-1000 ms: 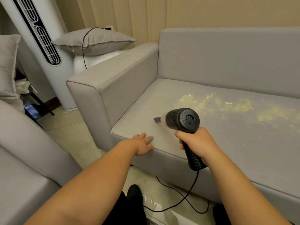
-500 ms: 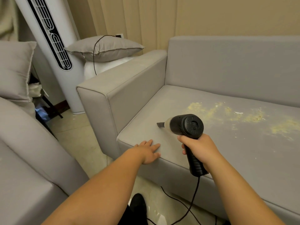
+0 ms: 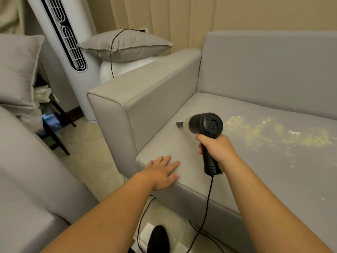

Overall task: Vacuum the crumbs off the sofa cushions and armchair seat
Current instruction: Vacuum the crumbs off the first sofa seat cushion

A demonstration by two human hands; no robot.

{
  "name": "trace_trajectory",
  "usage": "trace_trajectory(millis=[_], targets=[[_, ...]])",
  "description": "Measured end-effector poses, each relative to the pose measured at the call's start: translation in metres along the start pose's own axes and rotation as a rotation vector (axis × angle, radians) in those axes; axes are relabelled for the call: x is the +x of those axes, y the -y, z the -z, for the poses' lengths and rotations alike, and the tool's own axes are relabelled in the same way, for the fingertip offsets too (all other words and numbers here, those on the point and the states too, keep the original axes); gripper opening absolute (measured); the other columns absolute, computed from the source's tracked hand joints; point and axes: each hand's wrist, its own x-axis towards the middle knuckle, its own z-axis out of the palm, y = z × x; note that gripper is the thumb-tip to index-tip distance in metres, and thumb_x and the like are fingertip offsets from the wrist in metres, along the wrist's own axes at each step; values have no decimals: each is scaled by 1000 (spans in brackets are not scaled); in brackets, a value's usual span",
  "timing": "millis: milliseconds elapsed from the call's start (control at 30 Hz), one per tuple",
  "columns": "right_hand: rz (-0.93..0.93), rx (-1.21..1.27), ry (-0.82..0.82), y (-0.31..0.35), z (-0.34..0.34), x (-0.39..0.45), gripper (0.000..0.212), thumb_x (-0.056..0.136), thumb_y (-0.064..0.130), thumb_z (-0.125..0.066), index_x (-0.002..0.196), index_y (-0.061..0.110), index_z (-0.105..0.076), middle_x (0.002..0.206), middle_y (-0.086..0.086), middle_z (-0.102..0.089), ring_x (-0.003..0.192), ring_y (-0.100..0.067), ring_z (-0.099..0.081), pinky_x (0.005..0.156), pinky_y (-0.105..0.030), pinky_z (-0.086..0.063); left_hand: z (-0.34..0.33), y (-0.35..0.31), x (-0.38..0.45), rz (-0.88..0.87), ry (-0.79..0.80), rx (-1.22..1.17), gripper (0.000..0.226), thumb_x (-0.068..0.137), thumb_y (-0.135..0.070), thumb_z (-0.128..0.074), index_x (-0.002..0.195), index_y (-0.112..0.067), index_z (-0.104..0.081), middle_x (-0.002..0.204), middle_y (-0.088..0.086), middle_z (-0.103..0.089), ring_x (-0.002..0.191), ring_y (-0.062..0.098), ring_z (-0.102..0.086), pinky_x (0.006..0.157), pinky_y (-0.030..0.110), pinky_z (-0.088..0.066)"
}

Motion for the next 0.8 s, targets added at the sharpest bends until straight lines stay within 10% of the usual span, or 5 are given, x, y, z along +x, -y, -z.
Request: trace_trajectory(millis=[800], targets=[[-94,23,-172,-9,77,-126,20,90,24,-79,103,9,-73,84,-16,-76,65,-21,-71,70,-39,-59,2,-36,-5,-77,32,6,63,106,-63,-23,164,-46,-3,174,-4,11,160,24,8,129,48,-1]])
